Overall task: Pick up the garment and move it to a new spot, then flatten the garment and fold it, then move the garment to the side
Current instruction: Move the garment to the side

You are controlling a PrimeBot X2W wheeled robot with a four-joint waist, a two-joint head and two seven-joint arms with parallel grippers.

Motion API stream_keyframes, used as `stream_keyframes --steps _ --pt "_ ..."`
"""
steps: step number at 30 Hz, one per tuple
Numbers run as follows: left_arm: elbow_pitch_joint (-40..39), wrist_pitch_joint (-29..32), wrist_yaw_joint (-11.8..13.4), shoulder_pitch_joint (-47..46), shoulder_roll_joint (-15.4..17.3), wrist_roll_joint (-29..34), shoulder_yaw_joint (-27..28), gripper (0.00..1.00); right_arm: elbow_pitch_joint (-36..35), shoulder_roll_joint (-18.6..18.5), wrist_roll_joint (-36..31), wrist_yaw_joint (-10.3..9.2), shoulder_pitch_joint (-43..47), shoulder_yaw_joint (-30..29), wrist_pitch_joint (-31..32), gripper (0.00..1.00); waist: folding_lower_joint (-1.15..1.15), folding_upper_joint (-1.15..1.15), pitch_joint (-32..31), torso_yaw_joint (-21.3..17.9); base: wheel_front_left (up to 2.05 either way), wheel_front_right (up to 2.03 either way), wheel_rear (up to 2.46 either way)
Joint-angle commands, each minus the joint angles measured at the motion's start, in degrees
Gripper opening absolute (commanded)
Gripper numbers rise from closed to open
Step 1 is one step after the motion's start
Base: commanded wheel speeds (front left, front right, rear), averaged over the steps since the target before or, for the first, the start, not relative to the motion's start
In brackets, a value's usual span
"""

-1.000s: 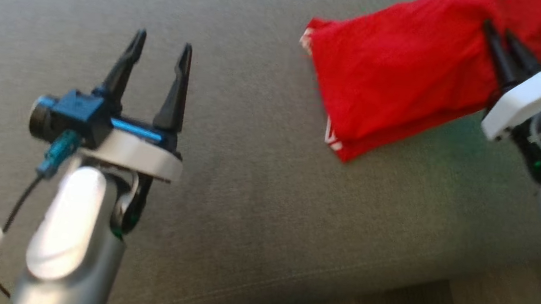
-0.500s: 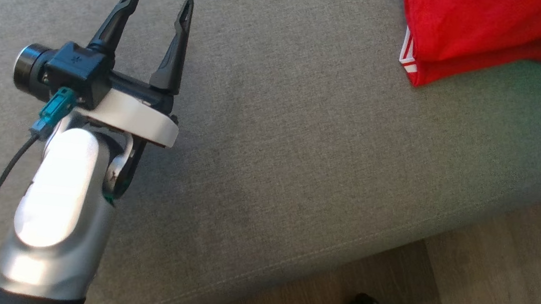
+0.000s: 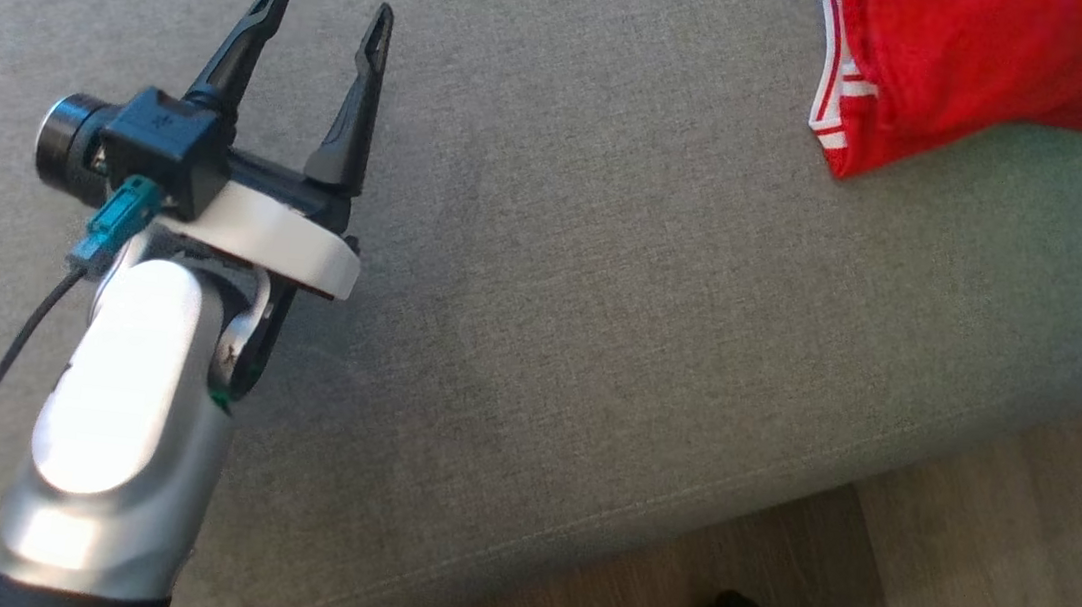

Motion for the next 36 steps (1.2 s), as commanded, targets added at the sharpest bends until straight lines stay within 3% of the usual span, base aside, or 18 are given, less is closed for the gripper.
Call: stream_keyframes --steps 1,9,19,30,36 --pt "-1.5 -0.7 0.3 -0.8 0.7 -0.5 1.5 1.00 -2.1 -0.7 -0.5 -0.02 -0.8 -0.2 -0.6 1.00 0.00 0.00 -1.1 0.7 0.00 0.00 0.00" --pt "0.6 -2.3 1.0 1.7 -0.6 -2.5 2.3 1.00 -6.2 0.9 -2.4 -0.02 0.8 1.4 -0.3 1.00 0.00 0.00 -7.0 4.2 0.00 0.00 0.00" --pt "-1.8 -2.7 2.5 8.4 -2.6 -5.4 6.3 1.00 -18.1 4.0 -2.1 -0.02 9.8 2.5 1.4 1.00 0.00 0.00 -15.2 11.9 0.00 0.00 0.00" --pt "-3.7 -2.7 2.6 18.7 -4.2 -6.9 9.7 1.00 -29.0 12.7 -4.4 -0.02 28.3 0.3 1.8 1.00 0.00 0.00 -23.5 17.7 0.00 0.00 0.00" --pt "-4.2 -2.7 1.8 23.3 -4.5 -6.8 9.0 1.00 -33.9 17.8 -10.4 -0.02 38.8 -4.2 0.6 1.00 0.00 0.00 -26.5 19.5 0.00 0.00 0.00"
